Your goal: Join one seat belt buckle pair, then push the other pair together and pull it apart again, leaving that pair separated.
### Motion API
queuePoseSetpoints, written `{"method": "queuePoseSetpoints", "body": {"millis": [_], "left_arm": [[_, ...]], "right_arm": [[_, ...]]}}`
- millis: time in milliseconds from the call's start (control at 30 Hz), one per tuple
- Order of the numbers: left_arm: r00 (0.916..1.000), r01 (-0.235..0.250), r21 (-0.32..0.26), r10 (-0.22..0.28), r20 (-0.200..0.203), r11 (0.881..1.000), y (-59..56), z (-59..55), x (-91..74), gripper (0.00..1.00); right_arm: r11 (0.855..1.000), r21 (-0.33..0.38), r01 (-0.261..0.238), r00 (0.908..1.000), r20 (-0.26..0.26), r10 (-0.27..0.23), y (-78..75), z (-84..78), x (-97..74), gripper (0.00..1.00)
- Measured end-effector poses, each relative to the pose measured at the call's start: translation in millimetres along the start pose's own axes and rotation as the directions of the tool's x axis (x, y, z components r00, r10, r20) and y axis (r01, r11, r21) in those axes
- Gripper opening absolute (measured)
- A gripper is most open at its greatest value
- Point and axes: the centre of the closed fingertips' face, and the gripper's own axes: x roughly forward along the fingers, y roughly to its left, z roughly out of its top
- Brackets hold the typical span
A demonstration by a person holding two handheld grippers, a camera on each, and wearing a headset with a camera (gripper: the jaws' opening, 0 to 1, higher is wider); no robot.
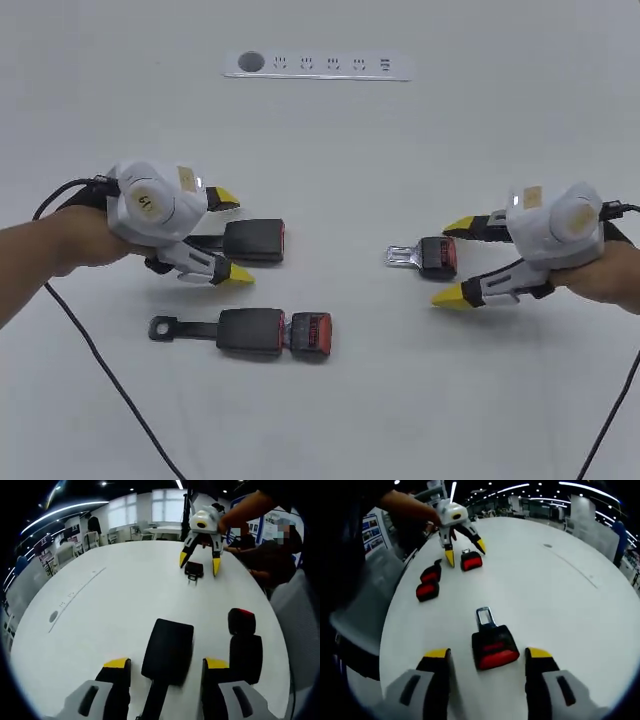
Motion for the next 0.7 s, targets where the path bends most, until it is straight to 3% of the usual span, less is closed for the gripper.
{"method": "queuePoseSetpoints", "body": {"millis": [33, 133, 300, 400, 533, 700], "left_arm": [[1.0, 0.003, 0.012, -0.003, -0.004, 1.0, -0.9, -1.3, 0.4, 0.52], [1.0, -0.002, 0.039, 0.002, -0.003, 0.999, 0.1, -2.0, 1.7, 0.52], [1.0, -0.001, 0.039, 0.001, 0.006, 0.999, 2.6, -1.2, 2.3, 0.5], [1.0, 0.002, 0.063, -0.002, 0.001, 0.998, 2.4, 1.2, -0.5, 0.37], [1.0, 0.004, 0.084, -0.004, -0.004, 0.996, 1.9, 0.8, -1.3, 0.36], [0.9997, 0.021, 0.145, -0.018, -0.018, 0.989, -3.3, 3.4, -0.2, 0.35]], "right_arm": [[1.0, -0.005, 0.003, 1.0, -0.001, -0.003, -1.6, -0.7, -0.3, 0.57], [1.0, 0.015, -0.009, 0.9999, 0.009, 0.009, -3.4, 0.6, -1.8, 0.54], [0.999, -0.026, -0.023, 0.9997, -0.003, 0.023, -3.3, 0.6, 0.8, 0.5], [0.998, -0.056, -0.029, 0.9996, -0.002, 0.029, -2.8, 1.3, 1.8, 0.47], [0.999, -0.054, -0.004, 1.0, 0.0, 0.004, -12.5, 0.8, 1.2, 0.37], [0.997, -0.073, -0.02, 0.9998, 0.006, 0.02, -9.3, -1.2, 2.1, 0.36]]}}
